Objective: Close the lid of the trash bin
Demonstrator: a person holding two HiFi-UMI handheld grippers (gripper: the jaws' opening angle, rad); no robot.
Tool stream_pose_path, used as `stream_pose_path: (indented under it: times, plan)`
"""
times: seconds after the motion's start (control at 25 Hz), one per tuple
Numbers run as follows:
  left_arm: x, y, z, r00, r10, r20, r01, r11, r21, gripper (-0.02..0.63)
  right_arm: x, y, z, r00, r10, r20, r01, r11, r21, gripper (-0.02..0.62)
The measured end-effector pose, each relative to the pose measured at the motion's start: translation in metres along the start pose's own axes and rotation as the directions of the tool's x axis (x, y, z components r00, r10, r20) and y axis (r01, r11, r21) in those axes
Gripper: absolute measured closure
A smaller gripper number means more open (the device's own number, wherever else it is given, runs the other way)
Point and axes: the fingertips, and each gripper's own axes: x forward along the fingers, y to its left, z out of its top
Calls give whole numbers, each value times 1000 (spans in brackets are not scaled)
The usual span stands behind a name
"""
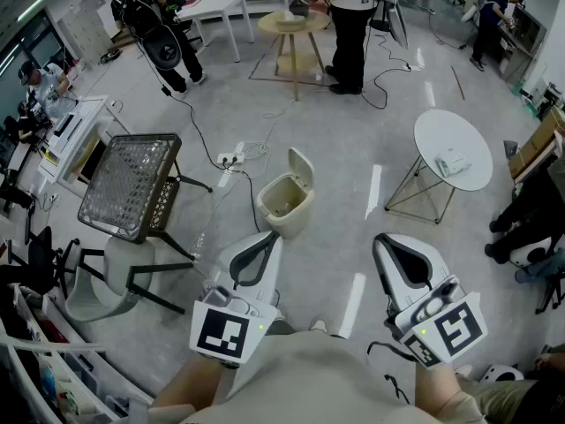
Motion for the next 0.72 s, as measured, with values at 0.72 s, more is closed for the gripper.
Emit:
stream_pose_path:
  times: [0.72]
  plan:
    - [-3, -7, -6, 1000, 21, -11, -21, 1000, -5, 603, -12, -9, -14, 999, -34, -18, 35, 998, 59, 592]
